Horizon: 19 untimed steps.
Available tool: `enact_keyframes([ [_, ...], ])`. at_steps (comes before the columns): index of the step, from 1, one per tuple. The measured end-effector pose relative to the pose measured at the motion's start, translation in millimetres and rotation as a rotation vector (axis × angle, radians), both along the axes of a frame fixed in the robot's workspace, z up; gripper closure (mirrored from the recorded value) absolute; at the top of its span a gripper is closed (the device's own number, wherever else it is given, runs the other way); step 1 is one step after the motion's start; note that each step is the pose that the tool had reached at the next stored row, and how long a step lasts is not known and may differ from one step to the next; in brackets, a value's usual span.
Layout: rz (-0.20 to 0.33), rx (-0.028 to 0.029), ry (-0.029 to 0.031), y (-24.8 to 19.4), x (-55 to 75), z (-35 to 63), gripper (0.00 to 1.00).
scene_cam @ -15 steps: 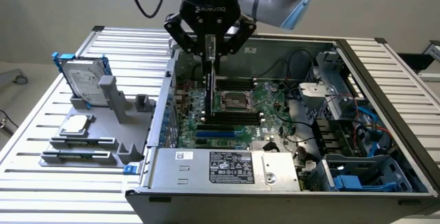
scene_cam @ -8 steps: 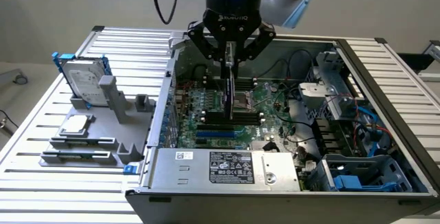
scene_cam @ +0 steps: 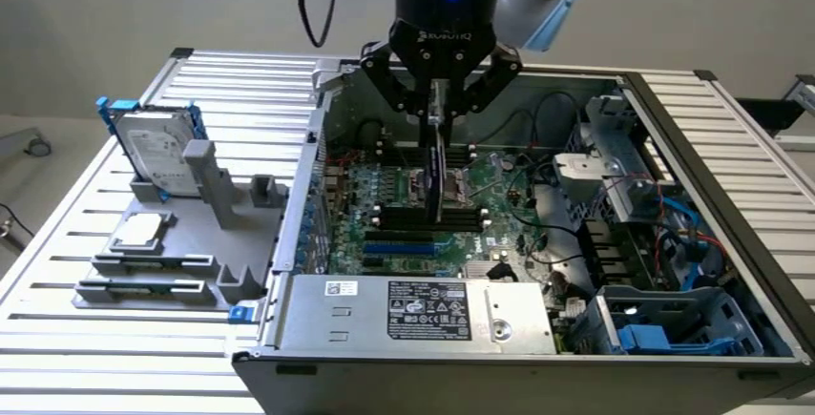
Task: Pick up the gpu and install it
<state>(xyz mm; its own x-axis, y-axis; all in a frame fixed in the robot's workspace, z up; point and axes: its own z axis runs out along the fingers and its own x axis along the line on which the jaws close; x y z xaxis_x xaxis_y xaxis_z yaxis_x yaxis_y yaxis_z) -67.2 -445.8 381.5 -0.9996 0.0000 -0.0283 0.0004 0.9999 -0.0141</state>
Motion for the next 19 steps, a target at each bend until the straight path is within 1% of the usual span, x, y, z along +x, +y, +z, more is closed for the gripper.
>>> enact_keyframes([
  [17, 0.0, -0.0004, 0.0039, 0.4, 3.7, -0.2, 0.74],
  [19, 0.017, -0.0004, 0.0032, 0.8, 3.7, -0.6, 0.74],
])
